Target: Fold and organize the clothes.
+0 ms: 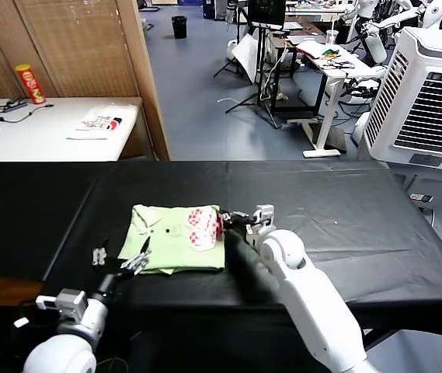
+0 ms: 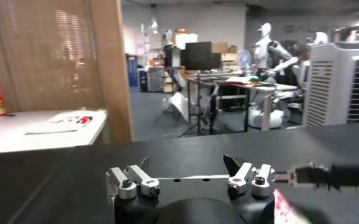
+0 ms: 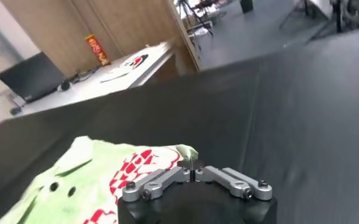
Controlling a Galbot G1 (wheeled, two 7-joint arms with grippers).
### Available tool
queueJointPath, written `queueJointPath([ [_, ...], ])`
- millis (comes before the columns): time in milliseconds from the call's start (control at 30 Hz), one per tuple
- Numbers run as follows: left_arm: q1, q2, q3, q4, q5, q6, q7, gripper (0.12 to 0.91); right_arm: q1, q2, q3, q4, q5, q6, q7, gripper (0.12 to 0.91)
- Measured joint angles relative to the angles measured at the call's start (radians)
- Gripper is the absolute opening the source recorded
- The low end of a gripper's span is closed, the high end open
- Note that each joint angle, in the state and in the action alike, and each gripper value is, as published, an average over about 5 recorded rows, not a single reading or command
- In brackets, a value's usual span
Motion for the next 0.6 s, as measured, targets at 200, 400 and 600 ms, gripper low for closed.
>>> queueJointPath([
  [200,0.013,0.02,0.018,0.041,-0.003,-0.103,0.004,0.798,-0.119,-0.092,0.031,0.18,-0.139,0.065,0.031,0.586],
  [400,0.017,0.041,0.048,0.04,-0.046,-0.095,-0.078,0.798,-0.35,-0.191,0.089,0.405,-0.307,0.219,0.113,0.787],
  [600,0.07,0.086,0.051,0.02,-0.097,-0.086,-0.112,0.798,-0.632,-0.223,0.169,0.585,-0.414,0.364,0.163,0.798],
])
